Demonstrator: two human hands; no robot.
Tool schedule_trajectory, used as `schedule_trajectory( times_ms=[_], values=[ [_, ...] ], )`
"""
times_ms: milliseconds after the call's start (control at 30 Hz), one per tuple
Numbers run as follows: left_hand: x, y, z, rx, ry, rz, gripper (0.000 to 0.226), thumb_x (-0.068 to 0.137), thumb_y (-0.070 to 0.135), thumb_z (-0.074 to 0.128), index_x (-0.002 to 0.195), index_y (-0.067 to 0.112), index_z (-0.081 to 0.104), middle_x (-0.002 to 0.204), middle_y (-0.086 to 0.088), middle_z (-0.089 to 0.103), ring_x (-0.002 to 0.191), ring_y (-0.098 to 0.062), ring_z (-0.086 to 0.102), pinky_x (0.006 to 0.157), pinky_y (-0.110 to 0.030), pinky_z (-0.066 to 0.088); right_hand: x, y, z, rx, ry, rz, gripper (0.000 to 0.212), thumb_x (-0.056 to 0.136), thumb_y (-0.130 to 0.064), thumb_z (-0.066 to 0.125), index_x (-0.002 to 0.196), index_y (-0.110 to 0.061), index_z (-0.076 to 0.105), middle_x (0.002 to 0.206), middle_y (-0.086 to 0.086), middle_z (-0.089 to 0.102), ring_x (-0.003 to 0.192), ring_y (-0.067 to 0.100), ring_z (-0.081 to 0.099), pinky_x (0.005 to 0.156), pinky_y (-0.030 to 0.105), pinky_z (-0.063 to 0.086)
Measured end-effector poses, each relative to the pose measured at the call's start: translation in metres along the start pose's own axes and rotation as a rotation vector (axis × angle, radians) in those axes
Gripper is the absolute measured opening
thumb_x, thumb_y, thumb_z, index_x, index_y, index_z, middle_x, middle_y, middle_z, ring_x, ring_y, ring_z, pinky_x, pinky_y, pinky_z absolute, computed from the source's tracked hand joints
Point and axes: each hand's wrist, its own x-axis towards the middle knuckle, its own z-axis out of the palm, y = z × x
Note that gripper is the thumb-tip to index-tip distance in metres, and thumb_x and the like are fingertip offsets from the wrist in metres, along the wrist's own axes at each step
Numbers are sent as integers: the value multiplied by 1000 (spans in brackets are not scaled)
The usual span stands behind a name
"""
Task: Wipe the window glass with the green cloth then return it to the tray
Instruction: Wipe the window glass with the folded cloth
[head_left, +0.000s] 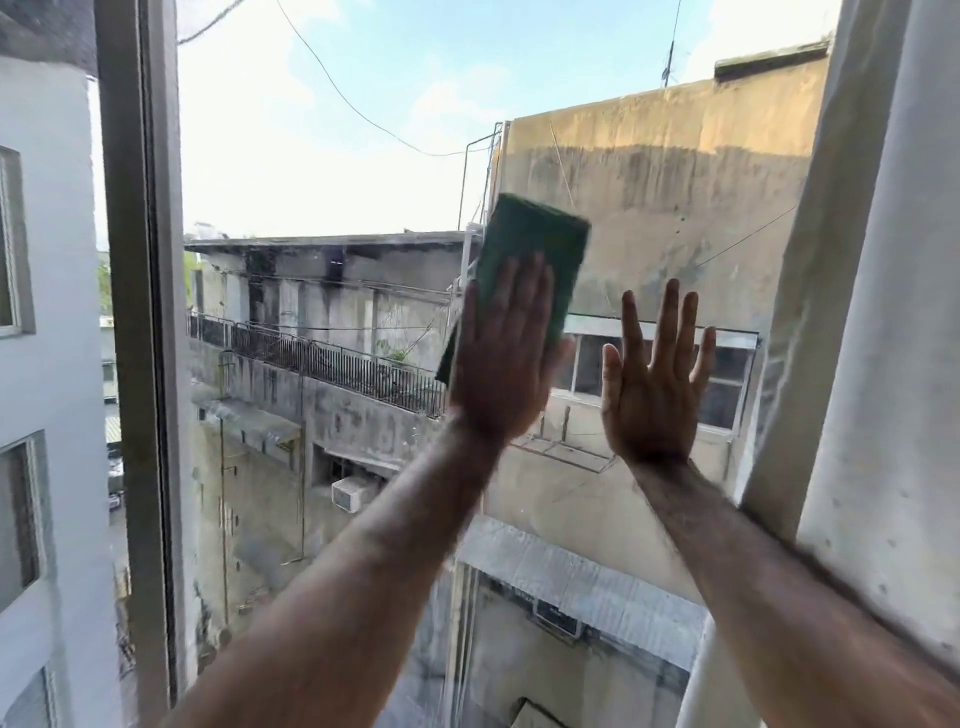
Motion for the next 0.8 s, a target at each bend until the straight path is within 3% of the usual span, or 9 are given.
schedule_trajectory(
  times_ms=[67, 200, 267, 333, 400, 467, 567, 667, 800],
  values=[
    [-61, 17, 3, 4, -143, 183, 74, 108, 53, 35, 164, 9, 14, 174, -10, 14, 161, -28, 9, 131, -56, 9, 0, 0, -1, 4, -4, -7, 59, 115, -44, 27, 172, -30, 15, 180, 15, 13, 168, 33, 11, 135, 59, 13],
    [-156, -50, -25, 111, -248, 236, 75, 105, 53, 45, 162, 9, 23, 172, -10, 18, 160, -29, 16, 129, -57, 20, -1, 0, -2, 27, -3, 6, 59, 115, -43, 29, 172, -30, 17, 180, 14, 12, 168, 32, 9, 135, 58, 12],
    [-148, -94, -40, 147, -206, 115, 71, 105, 47, 50, 160, 6, 29, 170, -14, 25, 158, -33, 23, 127, -60, 23, 0, -1, -3, 32, 5, 11, 59, 115, -43, 30, 171, -30, 18, 180, 14, 13, 168, 32, 10, 135, 59, 12],
    [-101, -119, -44, 139, -128, -148, 66, 109, 44, 41, 160, 5, 27, 170, -16, 25, 158, -33, 21, 128, -60, 22, 1, -2, -3, 25, 0, 11, 60, 115, -43, 29, 171, -30, 18, 180, 15, 13, 168, 33, 10, 135, 59, 12],
    [-36, -113, -45, 69, -34, -393, 65, 110, 47, 30, 162, 8, 23, 171, -13, 24, 160, -31, 18, 128, -58, 21, -1, -3, -3, 23, 8, 11, 60, 115, -43, 29, 171, -30, 18, 180, 16, 14, 168, 33, 11, 135, 59, 12],
    [13, -83, -40, 28, 11, -471, 67, 108, 50, 20, 161, 9, 26, 170, -12, 28, 158, -31, 22, 127, -57, 23, 0, -3, -2, 19, 14, 8, 59, 115, -43, 30, 171, -30, 18, 180, 16, 14, 168, 33, 12, 135, 58, 11],
    [13, -19, -16, 38, 3, -152, 67, 108, 52, 25, 160, 10, 28, 169, -11, 29, 158, -32, 23, 127, -57, 22, 0, -1, -1, 10, 27, 3, 59, 115, -43, 30, 171, -30, 18, 180, 15, 15, 168, 33, 12, 135, 57, 12],
    [-72, 11, -5, 21, -198, 260, 72, 108, 53, 33, 164, 11, 17, 173, -8, 18, 161, -29, 9, 129, -58, 15, -1, 1, 0, -1, 31, -7, 59, 115, -41, 30, 172, -31, 16, 180, 14, 15, 168, 32, 11, 134, 59, 14],
    [-186, -70, -32, 94, -327, 298, 69, 108, 52, 36, 163, 12, 23, 172, -9, 20, 159, -30, 19, 121, -60, 35, 0, 2, 2, 5, 42, 1, 59, 115, -41, 29, 172, -32, 16, 180, 13, 14, 169, 30, 9, 135, 58, 14]
  ],
)
